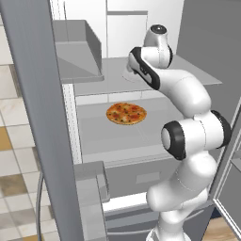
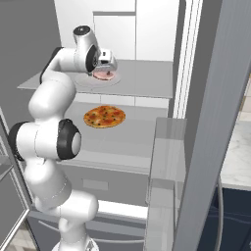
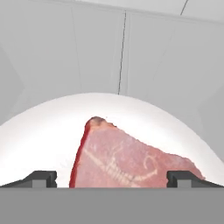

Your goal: Retrieve the steak from the fridge and place it on the saucepan with marinade on the stove.

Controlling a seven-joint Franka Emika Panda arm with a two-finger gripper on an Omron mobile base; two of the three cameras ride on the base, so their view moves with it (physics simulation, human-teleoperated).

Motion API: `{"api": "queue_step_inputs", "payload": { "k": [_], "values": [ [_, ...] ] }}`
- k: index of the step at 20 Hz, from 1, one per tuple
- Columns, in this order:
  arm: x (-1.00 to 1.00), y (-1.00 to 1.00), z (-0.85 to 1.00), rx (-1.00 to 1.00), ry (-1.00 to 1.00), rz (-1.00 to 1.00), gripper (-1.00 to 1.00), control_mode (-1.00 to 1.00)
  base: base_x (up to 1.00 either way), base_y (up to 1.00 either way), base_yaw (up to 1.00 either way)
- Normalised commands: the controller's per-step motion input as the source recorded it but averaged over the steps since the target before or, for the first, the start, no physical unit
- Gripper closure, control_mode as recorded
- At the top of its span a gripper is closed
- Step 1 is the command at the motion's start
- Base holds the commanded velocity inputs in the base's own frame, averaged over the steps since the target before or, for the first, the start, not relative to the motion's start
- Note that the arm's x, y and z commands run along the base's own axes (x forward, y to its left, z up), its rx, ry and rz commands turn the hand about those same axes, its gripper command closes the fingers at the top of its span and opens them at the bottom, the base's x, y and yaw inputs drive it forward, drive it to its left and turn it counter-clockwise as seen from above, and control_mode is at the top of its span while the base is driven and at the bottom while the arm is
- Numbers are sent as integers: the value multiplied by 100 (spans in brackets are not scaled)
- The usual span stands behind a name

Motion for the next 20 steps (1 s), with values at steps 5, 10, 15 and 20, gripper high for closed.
{"api": "queue_step_inputs", "payload": {
  "k": [5,10,15,20],
  "values": [
    [0,-31,-16,0,0,0,-100,-100,0,0,0],
    [0,-18,-20,0,0,0,-100,-100,0,0,0],
    [0,-8,-13,0,0,0,-100,-100,0,0,0],
    [0,-4,-14,0,0,0,-100,-100,0,0,0]
  ]
}}
